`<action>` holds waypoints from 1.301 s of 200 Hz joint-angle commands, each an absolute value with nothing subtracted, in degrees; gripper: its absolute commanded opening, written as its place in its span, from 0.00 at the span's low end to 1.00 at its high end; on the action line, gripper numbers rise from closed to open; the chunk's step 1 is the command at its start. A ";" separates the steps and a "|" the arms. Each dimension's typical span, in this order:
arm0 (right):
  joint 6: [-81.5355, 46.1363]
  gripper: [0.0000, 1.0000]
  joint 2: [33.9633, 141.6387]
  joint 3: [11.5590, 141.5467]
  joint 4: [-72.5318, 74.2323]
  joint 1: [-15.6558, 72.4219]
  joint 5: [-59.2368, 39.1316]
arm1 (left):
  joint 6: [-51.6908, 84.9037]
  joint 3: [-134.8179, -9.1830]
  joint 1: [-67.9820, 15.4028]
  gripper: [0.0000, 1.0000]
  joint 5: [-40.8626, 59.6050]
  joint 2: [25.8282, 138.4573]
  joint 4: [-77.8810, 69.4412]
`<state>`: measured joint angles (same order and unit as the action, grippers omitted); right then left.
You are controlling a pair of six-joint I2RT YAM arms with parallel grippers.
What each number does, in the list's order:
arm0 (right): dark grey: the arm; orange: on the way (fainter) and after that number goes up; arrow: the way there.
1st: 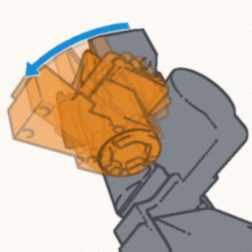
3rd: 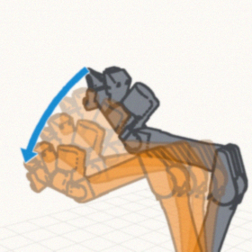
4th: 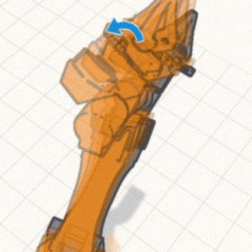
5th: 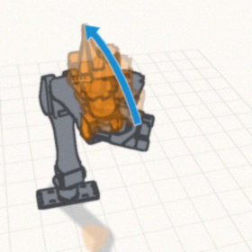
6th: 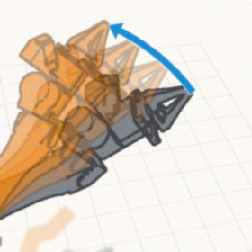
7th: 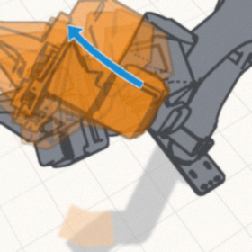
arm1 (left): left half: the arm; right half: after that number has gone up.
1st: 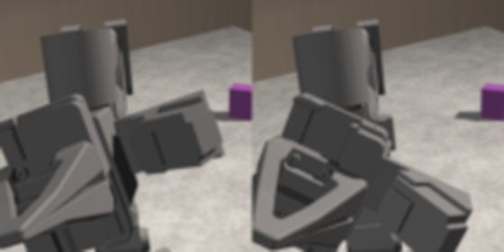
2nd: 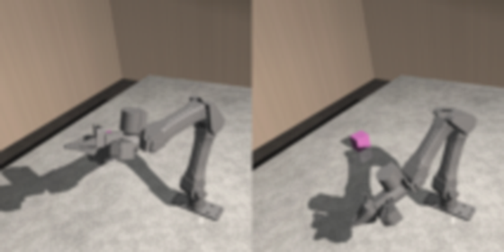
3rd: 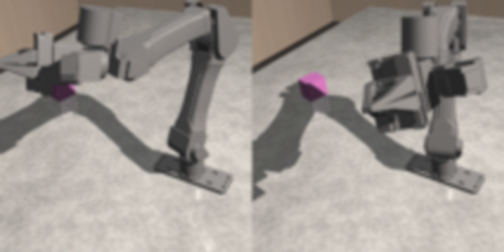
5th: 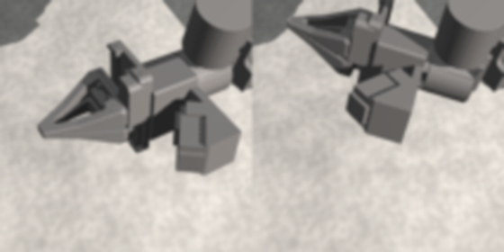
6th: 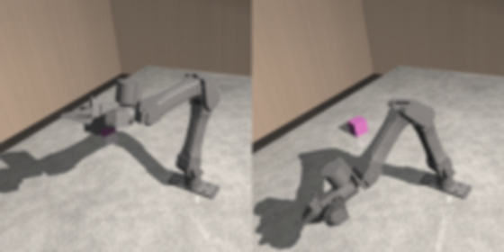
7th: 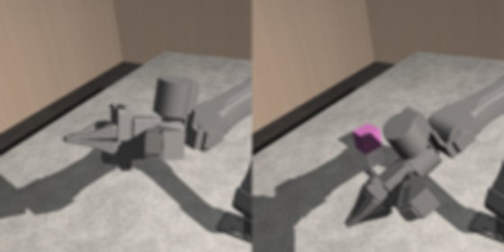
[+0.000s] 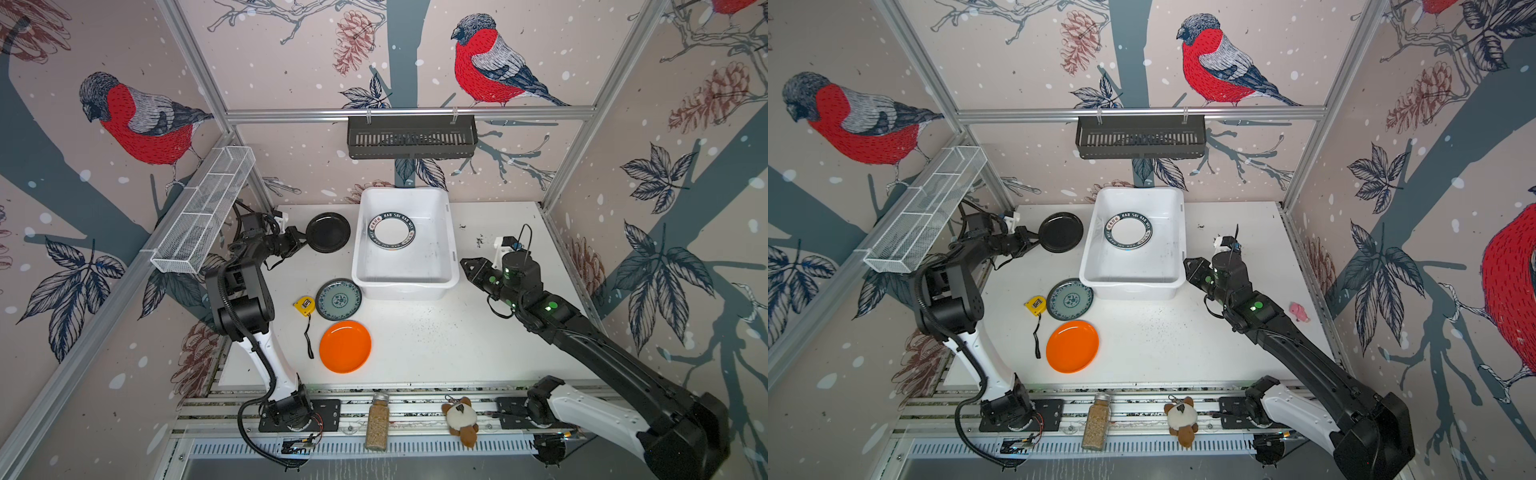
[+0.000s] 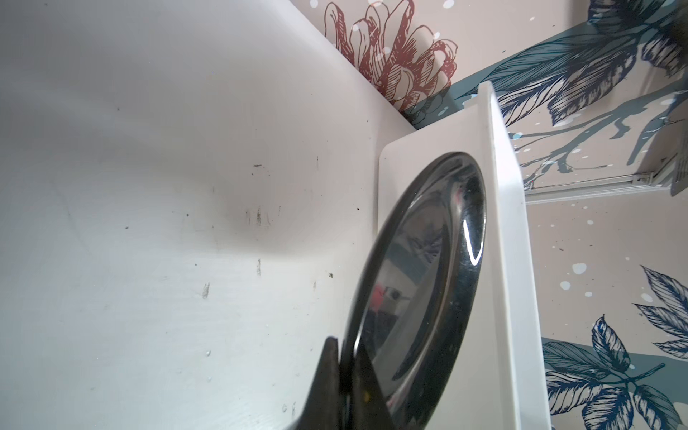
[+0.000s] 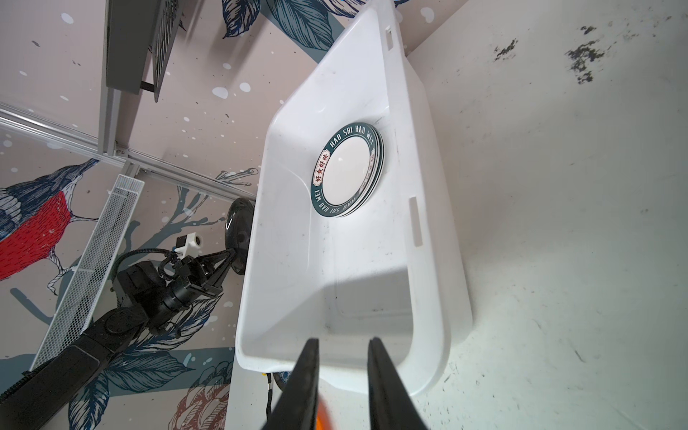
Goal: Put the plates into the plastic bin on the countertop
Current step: 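Tilt the black plate upright and lift it with the left gripper, then carry the black plate over the bin with the left gripper while the right gripper approaches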
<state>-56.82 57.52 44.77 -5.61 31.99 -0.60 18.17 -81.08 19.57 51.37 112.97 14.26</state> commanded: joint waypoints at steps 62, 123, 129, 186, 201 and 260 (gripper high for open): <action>-56.43 0.27 57.91 46.49 -5.26 33.02 0.87 | 26.27 -75.60 19.78 0.00 57.76 105.77 2.82; -56.14 0.34 58.91 47.41 -5.17 33.75 0.97 | 31.26 -71.25 19.64 0.00 60.82 102.86 -3.24; -56.05 0.35 59.10 47.62 -5.41 33.84 0.96 | 31.22 -71.05 19.45 0.00 60.84 102.74 -3.33; -55.55 0.35 59.11 49.00 -6.46 34.32 1.58 | 31.64 -68.53 15.99 0.00 60.64 101.43 -4.57; -55.52 0.35 59.14 49.22 -6.57 34.45 1.75 | 32.06 -68.37 15.02 0.00 61.30 100.65 -5.36; -53.40 0.35 61.64 52.34 -7.71 35.32 2.11 | 31.56 -68.50 12.49 0.00 60.93 96.06 -5.18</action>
